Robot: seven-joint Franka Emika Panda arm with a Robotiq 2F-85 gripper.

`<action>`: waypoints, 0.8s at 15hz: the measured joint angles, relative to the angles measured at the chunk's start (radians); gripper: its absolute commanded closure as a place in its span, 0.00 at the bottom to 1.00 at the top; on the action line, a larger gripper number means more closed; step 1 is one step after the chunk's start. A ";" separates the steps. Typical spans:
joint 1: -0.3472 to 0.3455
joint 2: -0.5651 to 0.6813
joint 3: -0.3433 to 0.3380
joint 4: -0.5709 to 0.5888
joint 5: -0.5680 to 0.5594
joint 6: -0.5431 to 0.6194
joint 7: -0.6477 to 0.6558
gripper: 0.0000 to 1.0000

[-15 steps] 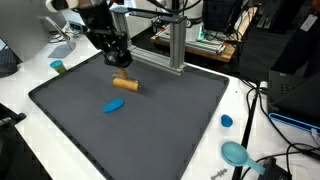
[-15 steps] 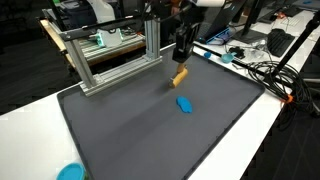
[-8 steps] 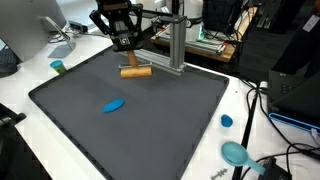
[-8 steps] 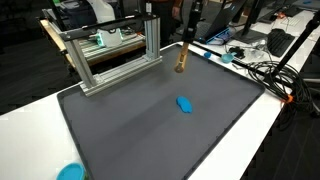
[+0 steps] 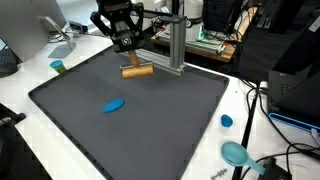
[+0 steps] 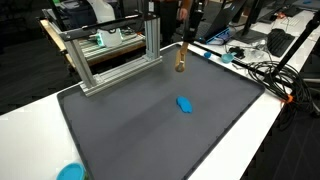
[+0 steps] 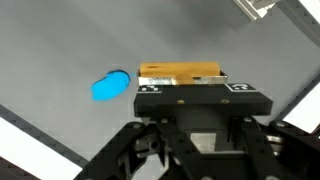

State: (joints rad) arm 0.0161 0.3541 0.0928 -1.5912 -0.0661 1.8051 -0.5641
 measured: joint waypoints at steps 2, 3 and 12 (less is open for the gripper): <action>0.001 0.002 0.000 -0.002 -0.001 0.009 0.001 0.78; 0.003 0.004 0.002 -0.002 -0.008 0.034 -0.007 0.78; -0.043 0.038 0.010 0.032 -0.074 0.176 -0.459 0.78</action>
State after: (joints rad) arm -0.0271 0.3919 0.1027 -1.5588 -0.1404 1.9813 -1.0226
